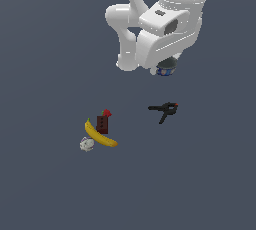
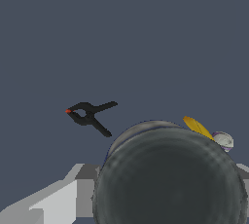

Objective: Pick up a designated object from a clutter of objects.

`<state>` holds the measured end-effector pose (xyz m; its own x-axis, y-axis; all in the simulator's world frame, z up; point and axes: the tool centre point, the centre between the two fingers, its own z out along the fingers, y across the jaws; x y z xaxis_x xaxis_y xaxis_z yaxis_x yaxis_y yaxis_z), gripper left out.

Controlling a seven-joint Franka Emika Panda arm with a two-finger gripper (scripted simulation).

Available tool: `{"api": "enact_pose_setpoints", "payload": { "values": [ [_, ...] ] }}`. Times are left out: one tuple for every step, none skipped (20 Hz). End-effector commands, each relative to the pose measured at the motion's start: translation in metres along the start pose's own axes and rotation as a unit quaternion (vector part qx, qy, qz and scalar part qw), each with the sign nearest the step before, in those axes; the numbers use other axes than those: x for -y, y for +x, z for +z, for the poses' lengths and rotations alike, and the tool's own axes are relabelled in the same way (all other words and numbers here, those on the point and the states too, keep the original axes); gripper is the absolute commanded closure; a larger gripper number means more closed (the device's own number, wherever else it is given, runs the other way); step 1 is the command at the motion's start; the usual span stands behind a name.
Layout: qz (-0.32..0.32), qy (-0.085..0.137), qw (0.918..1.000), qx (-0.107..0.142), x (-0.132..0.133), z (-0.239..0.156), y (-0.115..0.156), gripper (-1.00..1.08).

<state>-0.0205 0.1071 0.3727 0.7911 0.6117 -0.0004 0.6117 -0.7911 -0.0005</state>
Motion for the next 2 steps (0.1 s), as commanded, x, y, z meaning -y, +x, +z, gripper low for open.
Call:
{"api": "enact_pose_setpoints", "payload": {
  "values": [
    [0.0,0.0,1.0,0.0,-0.0005,0.0,0.0,1.08],
    [0.0,0.0,1.0,0.0,-0.0006,0.0002,-0.0002,1.08]
  ]
}}
